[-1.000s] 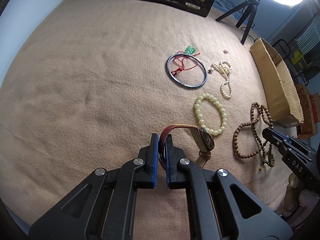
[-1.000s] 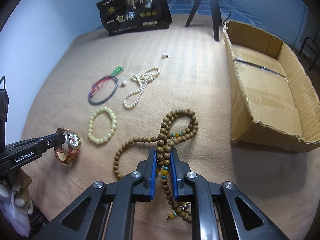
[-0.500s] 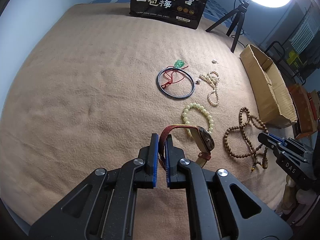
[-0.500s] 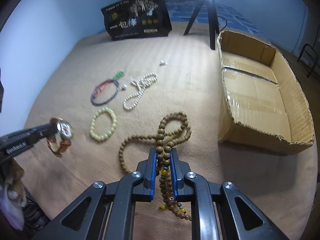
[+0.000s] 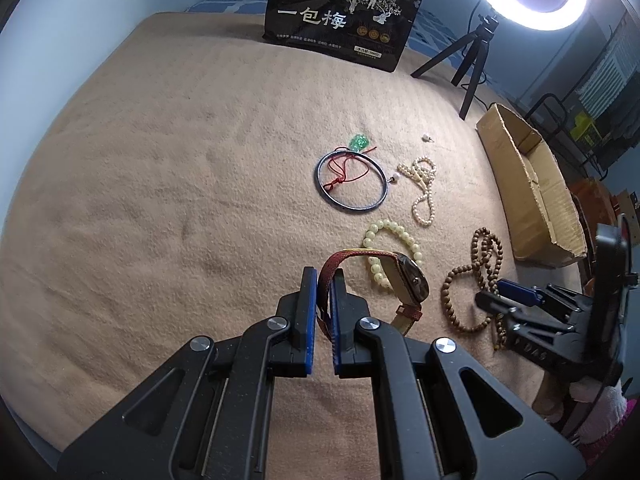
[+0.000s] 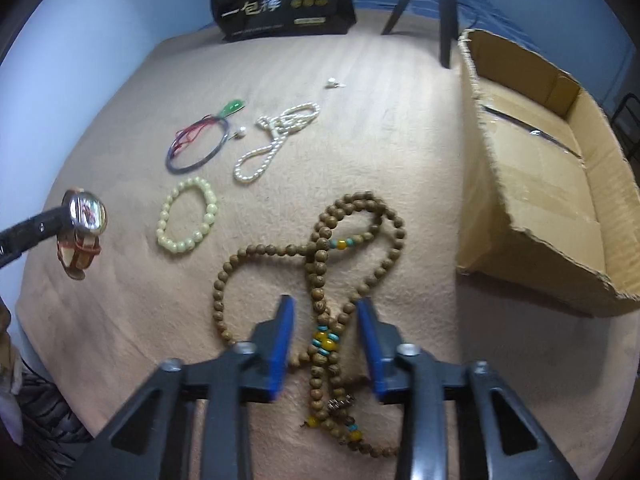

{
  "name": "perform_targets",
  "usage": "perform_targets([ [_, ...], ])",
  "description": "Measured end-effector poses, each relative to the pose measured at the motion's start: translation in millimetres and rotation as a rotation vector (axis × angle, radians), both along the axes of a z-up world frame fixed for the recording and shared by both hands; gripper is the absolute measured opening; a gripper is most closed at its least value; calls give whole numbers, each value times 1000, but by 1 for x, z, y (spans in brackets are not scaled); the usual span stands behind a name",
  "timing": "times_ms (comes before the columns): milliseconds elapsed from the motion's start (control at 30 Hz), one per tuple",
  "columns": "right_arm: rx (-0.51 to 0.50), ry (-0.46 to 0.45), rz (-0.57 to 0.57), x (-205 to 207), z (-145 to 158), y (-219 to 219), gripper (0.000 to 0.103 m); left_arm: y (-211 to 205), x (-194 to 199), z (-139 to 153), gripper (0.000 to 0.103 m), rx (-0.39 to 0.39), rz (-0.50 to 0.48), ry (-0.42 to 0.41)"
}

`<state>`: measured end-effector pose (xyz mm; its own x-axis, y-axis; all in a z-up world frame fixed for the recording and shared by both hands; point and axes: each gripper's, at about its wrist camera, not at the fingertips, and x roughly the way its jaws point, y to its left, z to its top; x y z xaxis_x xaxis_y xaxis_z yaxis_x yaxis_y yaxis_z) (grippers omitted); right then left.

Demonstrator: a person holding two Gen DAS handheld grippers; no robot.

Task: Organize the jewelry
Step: 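Lift the watch with the left tool while the right tool lifts the beads toward the cardboard box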

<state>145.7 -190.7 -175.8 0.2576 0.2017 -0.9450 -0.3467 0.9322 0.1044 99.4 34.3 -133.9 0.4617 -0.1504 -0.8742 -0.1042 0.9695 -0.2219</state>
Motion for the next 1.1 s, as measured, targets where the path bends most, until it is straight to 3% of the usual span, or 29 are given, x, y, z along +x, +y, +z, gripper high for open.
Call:
perform_targets([
  [200,-54,-13,46,4,-9,8,39,0,1,0,4,1,1,-1],
  [267,-60,-18,50,6,-9,7,16,0,1,0,4,-1,0,0],
  [433,-45,-21,43,8,-2,2,4,-1,2,5,4,-2,-5,-12],
  [1100,105,-263,-31,-8,109,-26,4,-42,5,41,4,-10,-85,-122],
])
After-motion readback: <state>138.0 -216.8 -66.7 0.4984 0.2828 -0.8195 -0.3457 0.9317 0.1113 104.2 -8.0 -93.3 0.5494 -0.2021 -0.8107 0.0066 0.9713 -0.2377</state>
